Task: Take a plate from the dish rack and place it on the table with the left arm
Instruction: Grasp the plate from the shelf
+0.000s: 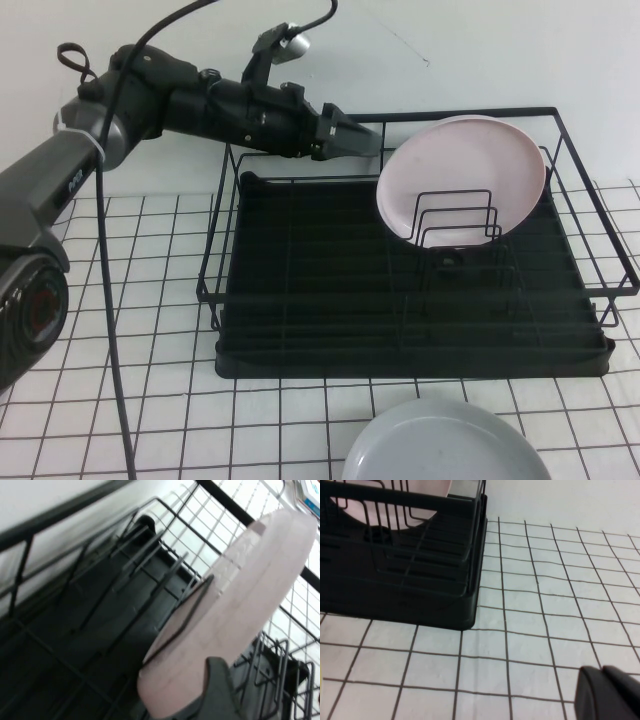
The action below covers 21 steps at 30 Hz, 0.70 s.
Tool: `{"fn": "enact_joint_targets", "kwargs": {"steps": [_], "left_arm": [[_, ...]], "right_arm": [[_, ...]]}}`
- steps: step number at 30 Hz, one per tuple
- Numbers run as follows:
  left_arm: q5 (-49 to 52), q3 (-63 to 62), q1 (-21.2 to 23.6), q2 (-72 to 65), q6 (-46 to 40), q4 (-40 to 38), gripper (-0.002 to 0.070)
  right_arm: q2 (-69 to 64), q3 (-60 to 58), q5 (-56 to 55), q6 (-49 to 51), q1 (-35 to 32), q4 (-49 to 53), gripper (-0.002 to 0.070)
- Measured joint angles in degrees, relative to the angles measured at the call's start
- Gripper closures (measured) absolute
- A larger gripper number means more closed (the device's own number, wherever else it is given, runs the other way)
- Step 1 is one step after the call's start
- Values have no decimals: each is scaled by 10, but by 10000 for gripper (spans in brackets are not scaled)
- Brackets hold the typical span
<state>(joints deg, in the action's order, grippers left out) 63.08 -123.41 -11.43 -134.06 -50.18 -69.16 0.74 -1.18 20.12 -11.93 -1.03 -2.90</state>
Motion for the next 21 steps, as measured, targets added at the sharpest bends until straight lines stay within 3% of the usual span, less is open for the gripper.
{"fn": "enact_joint_targets", "kwargs": {"steps": [3, 13, 21], "left_arm": [[-20, 0, 0, 0, -6, -10, 260], [-54, 0, -3, -5, -62, -16, 260], [-90, 0, -37, -5, -101, -16, 260]], "right_arm": [[0, 0, 0, 0, 0, 0, 678], [0, 0, 0, 0, 0, 0, 678], [0, 0, 0, 0, 0, 0, 678]]}}
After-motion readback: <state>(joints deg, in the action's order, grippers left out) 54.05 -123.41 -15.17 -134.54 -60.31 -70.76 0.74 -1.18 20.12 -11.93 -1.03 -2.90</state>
